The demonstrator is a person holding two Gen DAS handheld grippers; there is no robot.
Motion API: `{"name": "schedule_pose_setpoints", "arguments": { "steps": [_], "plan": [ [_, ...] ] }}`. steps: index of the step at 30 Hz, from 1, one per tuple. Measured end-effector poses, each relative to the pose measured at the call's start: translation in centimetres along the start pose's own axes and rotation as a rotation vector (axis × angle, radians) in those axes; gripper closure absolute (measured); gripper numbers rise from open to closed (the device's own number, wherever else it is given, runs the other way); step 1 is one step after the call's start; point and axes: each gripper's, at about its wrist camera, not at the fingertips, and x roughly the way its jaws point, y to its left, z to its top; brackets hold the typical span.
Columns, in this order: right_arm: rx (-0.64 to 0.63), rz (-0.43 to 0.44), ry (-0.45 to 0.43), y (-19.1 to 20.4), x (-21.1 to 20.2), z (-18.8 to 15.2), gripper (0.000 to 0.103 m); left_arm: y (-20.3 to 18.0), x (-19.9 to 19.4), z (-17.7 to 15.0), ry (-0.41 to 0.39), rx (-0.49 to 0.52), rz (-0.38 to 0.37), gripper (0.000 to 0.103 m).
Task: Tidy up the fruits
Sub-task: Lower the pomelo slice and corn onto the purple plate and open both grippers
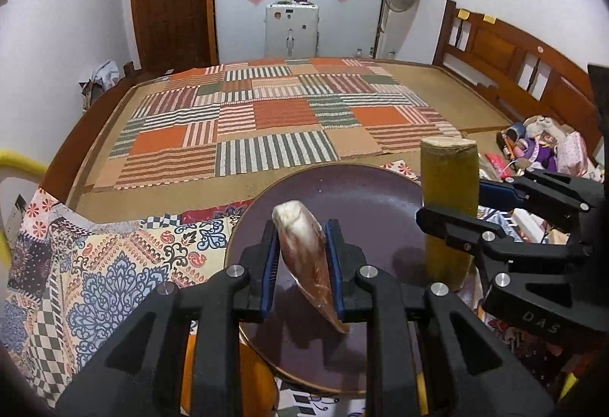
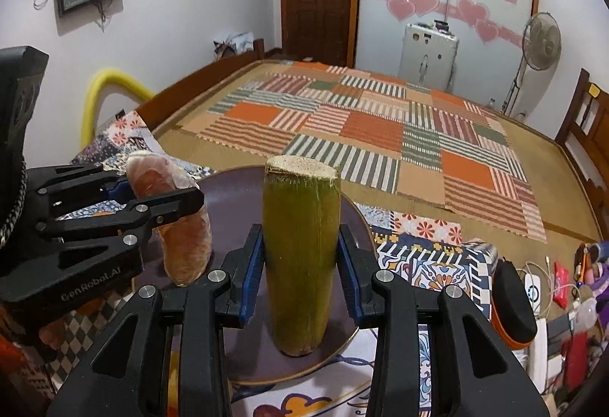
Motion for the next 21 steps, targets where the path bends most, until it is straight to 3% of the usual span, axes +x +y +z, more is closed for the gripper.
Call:
{"name": "schedule_pose_setpoints", "arguments": {
  "steps": [10,17,21],
  "plan": [
    [0.003,-0.002,0.08,-0.3,1.3,0.8,0.069,-0.7,1.1,0.1,0.05,0.031,-0.003,0.079],
    [0.007,0.006,0.121,-0.2,2.2,0.8,0.069,-0.4,1.3,0.1,0.057,0.017,-0.007,0.064],
    [-0.003,-0.002,0.096,0.0,1.3,1.0,0.069,0.4,0.5,-0.1,0.045,-0.005,-0.021,0.064]
  ]
}}
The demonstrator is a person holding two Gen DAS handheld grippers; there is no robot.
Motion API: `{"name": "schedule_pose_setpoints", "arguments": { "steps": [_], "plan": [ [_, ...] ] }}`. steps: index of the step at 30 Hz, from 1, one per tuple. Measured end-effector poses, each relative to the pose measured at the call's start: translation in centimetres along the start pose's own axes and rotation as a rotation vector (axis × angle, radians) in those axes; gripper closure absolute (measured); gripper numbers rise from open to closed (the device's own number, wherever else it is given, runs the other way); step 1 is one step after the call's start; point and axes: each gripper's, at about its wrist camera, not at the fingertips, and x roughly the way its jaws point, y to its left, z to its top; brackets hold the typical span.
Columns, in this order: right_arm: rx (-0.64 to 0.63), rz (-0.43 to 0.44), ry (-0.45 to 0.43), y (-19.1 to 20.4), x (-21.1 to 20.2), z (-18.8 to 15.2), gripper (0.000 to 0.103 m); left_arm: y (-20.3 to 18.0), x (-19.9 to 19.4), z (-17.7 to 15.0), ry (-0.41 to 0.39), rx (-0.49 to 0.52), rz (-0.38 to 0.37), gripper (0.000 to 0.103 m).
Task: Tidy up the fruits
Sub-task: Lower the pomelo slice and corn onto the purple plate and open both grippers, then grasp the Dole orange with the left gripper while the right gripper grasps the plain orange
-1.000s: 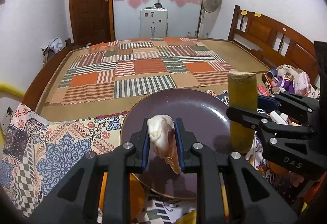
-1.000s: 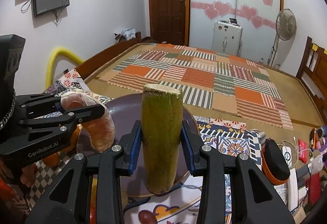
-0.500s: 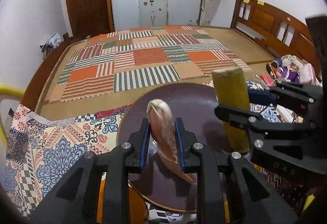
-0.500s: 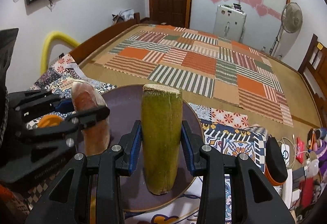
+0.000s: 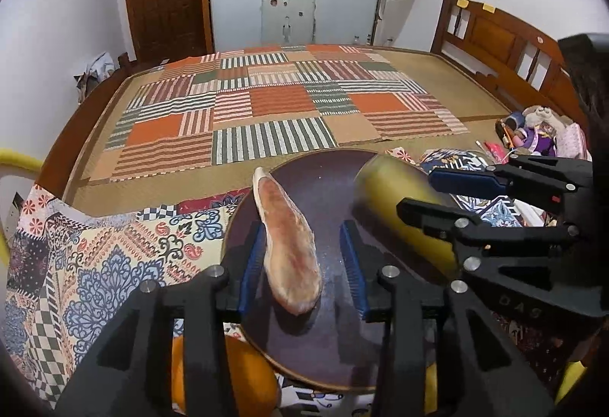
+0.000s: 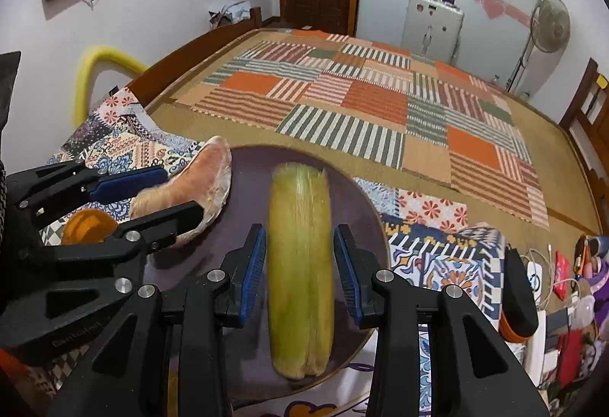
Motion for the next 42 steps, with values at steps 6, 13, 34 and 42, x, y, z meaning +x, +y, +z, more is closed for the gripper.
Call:
{"name": "schedule_pose_setpoints", "arguments": {
  "steps": [6,13,34,42],
  "plan": [
    [0.009,0.004,-0.057,-0.1,-2.4,0.1,0.069,0.7,-2.1,-0.3,-0.03,-0.006,0.017,0.063],
    [0.007,-0.02,-0.151,-0.2,-6.0,-0.7,0.066,0.8,-5.9,-0.7,-0.088,0.005,0.035,0.062],
    [0.051,-0.068,-0.212,-0.9,-8.9,-7.9,0.053,3.4,-9.2,-6.0,-0.042,-0.03,0.054,0.047],
    [0.084,-0.097,-0.172,-2.1,-8.6,-11.2,0.05,4.1,-7.8,-8.0,0.001,-0.03,0.053,0.041]
  ]
}}
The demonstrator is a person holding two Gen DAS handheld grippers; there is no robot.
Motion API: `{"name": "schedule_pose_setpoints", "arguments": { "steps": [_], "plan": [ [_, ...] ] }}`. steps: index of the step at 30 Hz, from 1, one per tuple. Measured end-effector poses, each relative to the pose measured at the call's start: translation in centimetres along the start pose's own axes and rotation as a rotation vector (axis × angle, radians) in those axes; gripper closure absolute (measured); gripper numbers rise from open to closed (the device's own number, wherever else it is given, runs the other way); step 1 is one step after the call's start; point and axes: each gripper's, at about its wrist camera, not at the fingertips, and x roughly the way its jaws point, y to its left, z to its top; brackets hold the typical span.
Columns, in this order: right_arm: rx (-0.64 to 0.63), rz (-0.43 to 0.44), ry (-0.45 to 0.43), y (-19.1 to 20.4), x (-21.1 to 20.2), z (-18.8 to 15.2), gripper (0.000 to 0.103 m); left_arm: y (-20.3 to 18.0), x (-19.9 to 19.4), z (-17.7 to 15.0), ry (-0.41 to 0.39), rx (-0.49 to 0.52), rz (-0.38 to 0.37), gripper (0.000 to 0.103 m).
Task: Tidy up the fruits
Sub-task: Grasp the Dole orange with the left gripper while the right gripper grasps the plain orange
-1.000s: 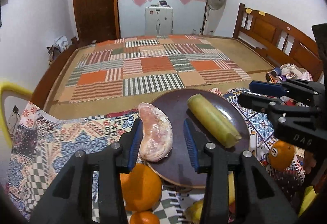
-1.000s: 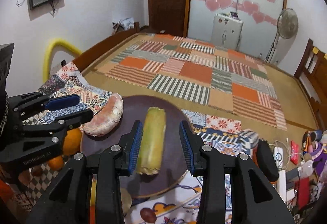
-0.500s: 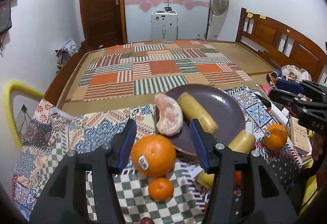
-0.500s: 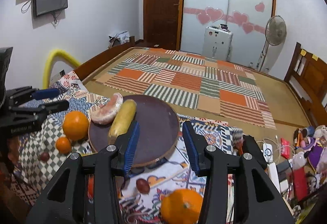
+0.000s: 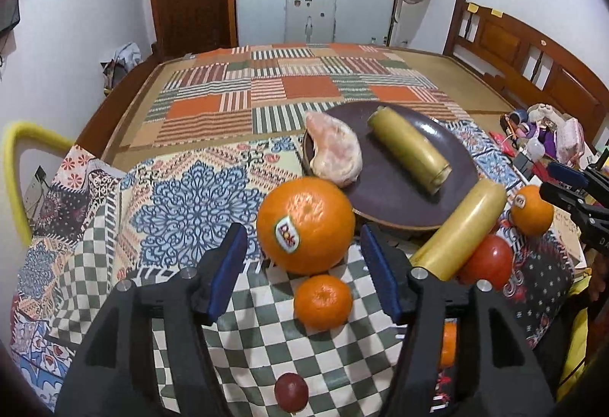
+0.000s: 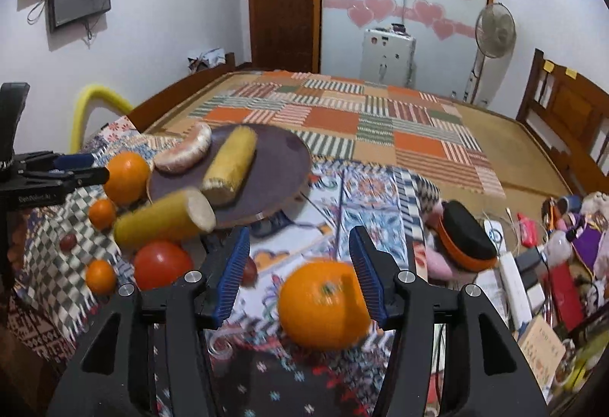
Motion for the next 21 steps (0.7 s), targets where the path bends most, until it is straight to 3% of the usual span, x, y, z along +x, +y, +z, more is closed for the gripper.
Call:
{"name": "schedule_pose_setpoints", "arguments": {
  "steps": [7,15,21],
  "plan": [
    [-0.01,-0.031,0.014,-0.1,0.2,-1.9,0.038,0.1,1.9,-0.4,0.035,-0.015,-0.01,0.036],
    [-0.008,-0.061,0.007,-0.6,0.3,-2.0,0.037,-0.1,4.0,0.0,0.06,-0.024,-0.003,0.035],
    [0.026,-0.024,0.028,-1.5,0.8,-2.2,0.036,0.0,4.6,0.3,0.06,-0.022,0.007,0.034]
  ]
}}
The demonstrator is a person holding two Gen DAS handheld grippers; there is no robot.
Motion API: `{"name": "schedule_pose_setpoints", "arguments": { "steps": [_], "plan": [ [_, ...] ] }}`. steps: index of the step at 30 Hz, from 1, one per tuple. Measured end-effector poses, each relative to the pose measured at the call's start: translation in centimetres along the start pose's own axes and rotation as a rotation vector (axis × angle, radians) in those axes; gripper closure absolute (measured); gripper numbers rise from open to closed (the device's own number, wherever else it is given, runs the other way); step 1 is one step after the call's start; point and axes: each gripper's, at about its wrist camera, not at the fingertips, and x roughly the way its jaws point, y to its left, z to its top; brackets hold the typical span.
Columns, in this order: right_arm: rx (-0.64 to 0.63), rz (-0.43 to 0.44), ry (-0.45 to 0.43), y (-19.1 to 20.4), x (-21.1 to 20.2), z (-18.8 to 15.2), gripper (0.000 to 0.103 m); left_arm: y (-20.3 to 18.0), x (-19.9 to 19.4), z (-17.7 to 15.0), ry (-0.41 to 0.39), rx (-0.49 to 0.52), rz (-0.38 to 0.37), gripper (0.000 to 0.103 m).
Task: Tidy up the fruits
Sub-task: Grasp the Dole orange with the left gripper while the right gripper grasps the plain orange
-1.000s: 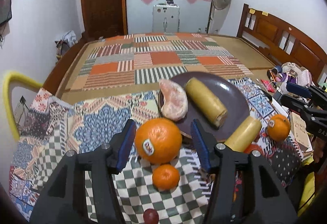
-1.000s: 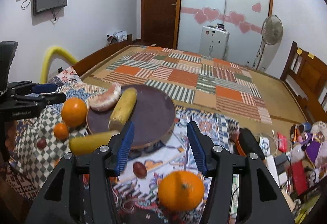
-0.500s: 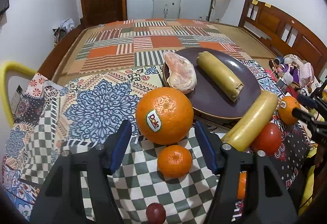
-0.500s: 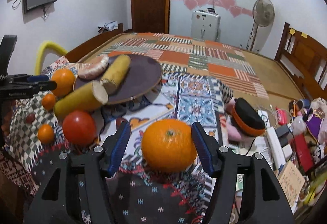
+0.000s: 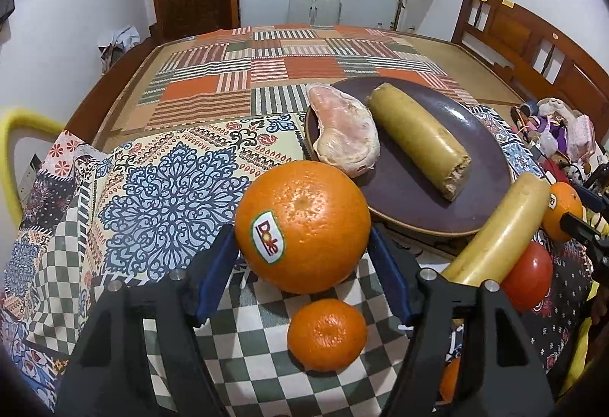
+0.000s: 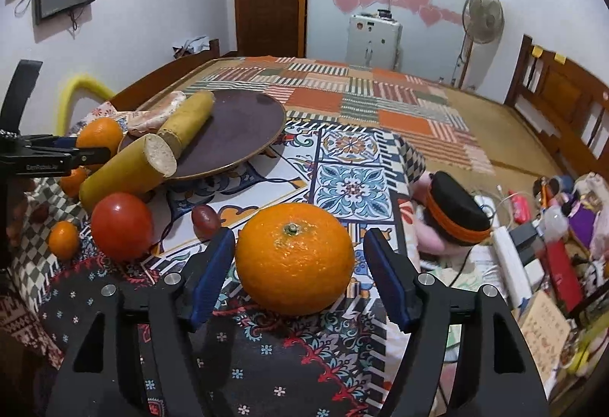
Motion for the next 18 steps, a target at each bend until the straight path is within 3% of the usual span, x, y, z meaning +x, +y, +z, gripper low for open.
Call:
{"name": "schedule_pose_setpoints", "arguments": {
  "steps": [8,18],
  "plan": [
    [0.007,0.025,0.044,0.2,1.3,-0.7,0.036,-0.1,0.5,0.5,0.002,-0.022,-0.001,0.034],
    [0.044,0.063,0.035,-0.2,1.1,-0.2,0.04,0.1,0.3,0.5,0.006,-0.025,-0.005,0.035]
  ]
}}
